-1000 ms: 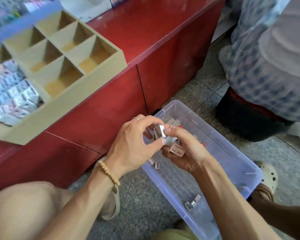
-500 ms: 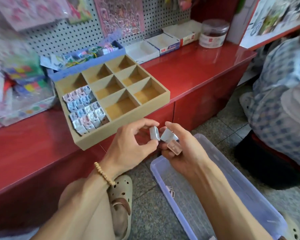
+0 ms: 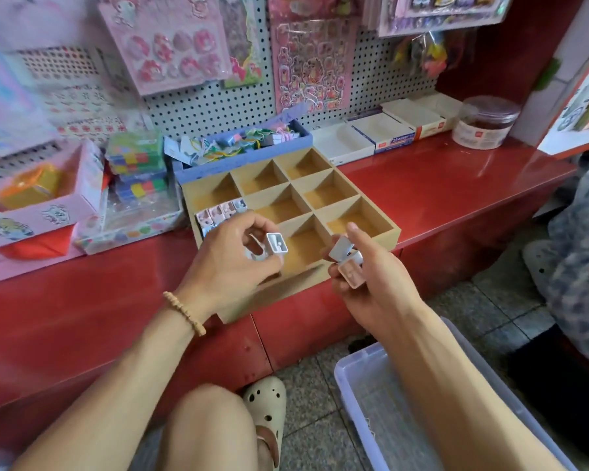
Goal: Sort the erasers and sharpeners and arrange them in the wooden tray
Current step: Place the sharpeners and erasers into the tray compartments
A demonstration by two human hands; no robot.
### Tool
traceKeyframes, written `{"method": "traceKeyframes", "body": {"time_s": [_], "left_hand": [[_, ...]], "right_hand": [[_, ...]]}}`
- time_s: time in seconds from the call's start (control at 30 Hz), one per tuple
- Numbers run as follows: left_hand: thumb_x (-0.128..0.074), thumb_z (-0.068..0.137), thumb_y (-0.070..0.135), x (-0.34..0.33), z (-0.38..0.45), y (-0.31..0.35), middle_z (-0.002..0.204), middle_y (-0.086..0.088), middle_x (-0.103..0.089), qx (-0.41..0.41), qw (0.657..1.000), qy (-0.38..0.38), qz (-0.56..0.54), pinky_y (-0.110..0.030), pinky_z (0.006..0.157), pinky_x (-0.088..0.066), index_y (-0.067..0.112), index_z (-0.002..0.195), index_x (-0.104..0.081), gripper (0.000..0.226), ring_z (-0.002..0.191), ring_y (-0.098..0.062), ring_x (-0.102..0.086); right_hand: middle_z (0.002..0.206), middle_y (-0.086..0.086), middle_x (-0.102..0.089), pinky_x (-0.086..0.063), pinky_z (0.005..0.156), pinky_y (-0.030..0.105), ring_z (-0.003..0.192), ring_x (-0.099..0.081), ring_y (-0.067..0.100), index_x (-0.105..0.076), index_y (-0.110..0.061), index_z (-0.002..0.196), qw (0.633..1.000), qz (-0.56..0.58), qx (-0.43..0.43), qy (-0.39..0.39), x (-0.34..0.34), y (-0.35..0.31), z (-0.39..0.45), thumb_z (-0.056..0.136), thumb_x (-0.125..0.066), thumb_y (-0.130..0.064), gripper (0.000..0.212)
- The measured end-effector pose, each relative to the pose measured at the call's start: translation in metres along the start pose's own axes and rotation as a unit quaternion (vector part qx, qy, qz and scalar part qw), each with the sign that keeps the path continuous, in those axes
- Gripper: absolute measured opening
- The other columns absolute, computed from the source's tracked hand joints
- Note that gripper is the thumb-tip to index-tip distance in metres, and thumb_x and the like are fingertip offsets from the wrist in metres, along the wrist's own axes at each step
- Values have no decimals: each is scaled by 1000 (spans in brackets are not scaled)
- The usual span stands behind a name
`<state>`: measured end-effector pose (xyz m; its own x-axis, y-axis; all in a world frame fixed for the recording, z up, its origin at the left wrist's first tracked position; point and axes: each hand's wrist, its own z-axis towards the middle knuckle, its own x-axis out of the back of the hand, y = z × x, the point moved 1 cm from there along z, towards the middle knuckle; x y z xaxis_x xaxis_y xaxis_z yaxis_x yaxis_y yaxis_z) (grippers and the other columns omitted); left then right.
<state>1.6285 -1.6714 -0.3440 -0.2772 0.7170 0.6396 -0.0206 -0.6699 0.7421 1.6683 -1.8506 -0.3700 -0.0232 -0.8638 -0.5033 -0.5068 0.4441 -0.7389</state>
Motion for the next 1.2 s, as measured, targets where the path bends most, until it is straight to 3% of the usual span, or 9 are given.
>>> {"method": "traceKeyframes", "body": {"time_s": [0.17, 0.37, 0.5, 0.63, 0.9, 1.1, 1.2], "left_hand": [[-82, 71, 13, 26, 41, -37, 85, 14, -64, 48, 996, 27, 67, -25, 69, -51, 25, 91, -65, 29, 77, -15, -65], [-85, 69, 24, 20, 76, -69, 98, 8, -53, 38, 985, 18, 168, -41, 86, -52, 30, 95, -64, 34, 93, -16, -56], [-86, 68, 27, 14, 86, -80, 104, 5, -49, 26, 976, 15, 214, -40, 91, -46, 28, 96, -68, 34, 108, -23, -49], [-87, 69, 30, 9, 89, -86, 104, 4, -50, 13, 973, 25, 231, -34, 90, -42, 26, 101, -70, 36, 107, -22, -49], [-85, 71, 34, 8, 96, -83, 113, 0, -55, 14, 966, 18, 258, -36, 93, -37, 24, 103, -68, 37, 114, -24, -47], [-75, 80, 23, 16, 88, -60, 108, 8, -50, -39, 985, 59, 155, -25, 91, -39, 24, 114, -65, 36, 112, -17, -53], [-77, 76, 29, 16, 72, -35, 105, 13, -59, -93, 994, -32, 41, -18, 74, -46, 31, 111, -64, 37, 98, -5, -61]], "right_hand": [[98, 17, -48, -35, 37, 21, 53, -46, 15, -57, -6, 107, 1000, -4, 3, 3, -12, -7, 25, 98, -60, -33, 28], [95, 16, -50, -32, 38, 21, 48, -45, 13, -59, -5, 95, 999, -29, 12, -5, -19, -15, 46, 98, -61, -22, 17], [86, 13, -56, -34, 39, 20, 50, -48, 12, -61, -3, 97, 999, -43, 25, -17, -23, -16, 53, 98, -61, -21, 18], [73, 7, -60, -36, 39, 20, 49, -50, 12, -63, -4, 95, 999, -42, 27, -23, -27, -16, 53, 98, -62, -22, 19], [77, 8, -53, -35, 41, 21, 55, -46, 14, -62, -4, 94, 997, -71, 25, -10, -32, -12, 47, 97, -64, -22, 18], [69, 5, -54, -36, 39, 20, 55, -46, 14, -62, -5, 87, 998, -63, 17, -21, -39, -8, 48, 95, -65, -23, 20], [63, 3, -54, -37, 39, 20, 51, -48, 11, -62, -7, 85, 997, -71, 10, -36, -46, -6, 49, 95, -65, -25, 21]]}}
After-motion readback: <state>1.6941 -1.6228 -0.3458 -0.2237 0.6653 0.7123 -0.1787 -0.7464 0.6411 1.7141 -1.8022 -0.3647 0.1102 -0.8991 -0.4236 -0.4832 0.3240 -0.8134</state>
